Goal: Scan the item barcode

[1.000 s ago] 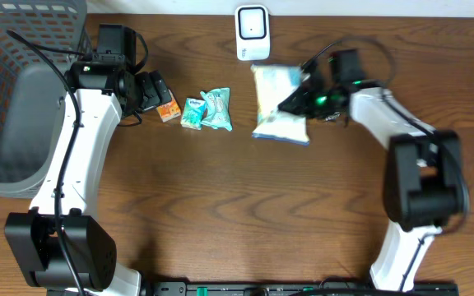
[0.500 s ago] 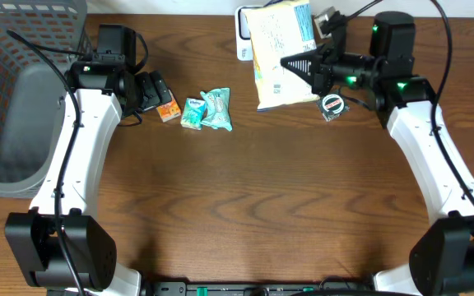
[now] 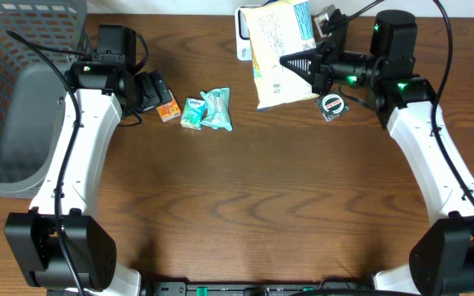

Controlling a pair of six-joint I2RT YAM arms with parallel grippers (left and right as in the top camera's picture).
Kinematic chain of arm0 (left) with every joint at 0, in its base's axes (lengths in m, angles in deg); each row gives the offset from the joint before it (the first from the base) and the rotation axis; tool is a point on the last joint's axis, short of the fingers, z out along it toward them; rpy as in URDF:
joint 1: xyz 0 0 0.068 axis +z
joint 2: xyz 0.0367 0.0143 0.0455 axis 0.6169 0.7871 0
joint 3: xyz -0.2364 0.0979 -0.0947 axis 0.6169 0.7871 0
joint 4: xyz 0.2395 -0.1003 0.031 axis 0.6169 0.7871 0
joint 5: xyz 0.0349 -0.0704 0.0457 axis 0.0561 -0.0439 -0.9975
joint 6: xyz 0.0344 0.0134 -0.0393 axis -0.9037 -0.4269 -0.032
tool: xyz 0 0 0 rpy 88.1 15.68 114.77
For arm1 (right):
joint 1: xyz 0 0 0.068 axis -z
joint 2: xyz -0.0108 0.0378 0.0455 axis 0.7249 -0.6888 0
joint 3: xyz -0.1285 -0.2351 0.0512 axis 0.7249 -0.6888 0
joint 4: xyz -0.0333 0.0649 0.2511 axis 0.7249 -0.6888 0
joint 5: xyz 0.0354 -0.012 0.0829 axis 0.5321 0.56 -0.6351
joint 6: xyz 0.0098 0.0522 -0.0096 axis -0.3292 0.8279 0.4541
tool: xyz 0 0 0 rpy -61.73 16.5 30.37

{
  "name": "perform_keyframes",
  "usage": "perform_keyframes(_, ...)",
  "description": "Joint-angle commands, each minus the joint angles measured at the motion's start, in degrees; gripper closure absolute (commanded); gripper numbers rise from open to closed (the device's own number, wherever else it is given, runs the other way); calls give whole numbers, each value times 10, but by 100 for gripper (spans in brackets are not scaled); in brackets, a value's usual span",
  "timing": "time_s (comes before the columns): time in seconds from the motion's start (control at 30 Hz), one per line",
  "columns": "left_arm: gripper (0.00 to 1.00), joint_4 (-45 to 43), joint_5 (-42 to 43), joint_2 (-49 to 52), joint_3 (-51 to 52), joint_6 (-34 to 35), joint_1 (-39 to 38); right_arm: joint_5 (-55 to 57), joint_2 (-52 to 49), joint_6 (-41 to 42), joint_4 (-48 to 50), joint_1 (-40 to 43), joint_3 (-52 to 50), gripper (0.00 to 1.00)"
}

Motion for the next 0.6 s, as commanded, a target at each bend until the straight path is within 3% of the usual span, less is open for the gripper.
perform_keyframes(0.0, 0, 2, -7, 3, -3, -3, 2, 7, 11, -8, -8, -7, 6, 99)
perform_keyframes(0.13, 0, 2, -7, 3, -3, -3, 2, 102, 11, -8, -42, -18, 6, 99)
perform_keyframes(0.2, 0, 2, -7, 3, -3, -3, 2, 206, 11, 7, -64, -31, 6, 99)
perform_keyframes(0.33, 0, 2, -7, 3, -3, -3, 2, 546, 4, 35, -125, -84, 6, 99)
perform_keyframes(0.43, 0, 2, -7, 3, -3, -3, 2, 708, -8, 26, -141, -138, 6, 99)
perform_keyframes(0.57, 0, 2, -7, 3, -3, -3, 2, 665, -4, 24, -117, -182, 6, 99)
